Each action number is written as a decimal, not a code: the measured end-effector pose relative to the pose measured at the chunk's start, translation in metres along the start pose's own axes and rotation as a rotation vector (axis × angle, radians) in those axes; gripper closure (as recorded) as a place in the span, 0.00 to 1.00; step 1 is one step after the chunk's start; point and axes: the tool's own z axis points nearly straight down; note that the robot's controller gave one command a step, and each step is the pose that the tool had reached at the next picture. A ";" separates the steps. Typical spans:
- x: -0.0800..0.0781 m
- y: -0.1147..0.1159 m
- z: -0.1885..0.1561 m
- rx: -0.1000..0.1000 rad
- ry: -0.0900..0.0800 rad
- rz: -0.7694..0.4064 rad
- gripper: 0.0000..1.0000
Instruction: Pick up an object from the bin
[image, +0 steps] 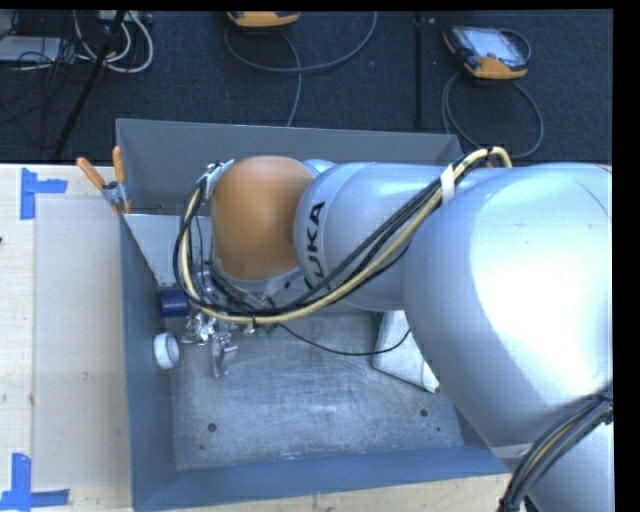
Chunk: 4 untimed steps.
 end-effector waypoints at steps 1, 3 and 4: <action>0.002 -0.022 -0.029 0.000 -0.002 -0.029 0.00; 0.007 -0.015 -0.001 -0.007 -0.004 0.330 0.00; 0.006 -0.014 -0.003 -0.003 -0.001 0.328 0.00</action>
Offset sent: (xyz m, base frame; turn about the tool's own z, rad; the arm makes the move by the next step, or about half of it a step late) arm 0.0015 -0.0208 0.0273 -0.0306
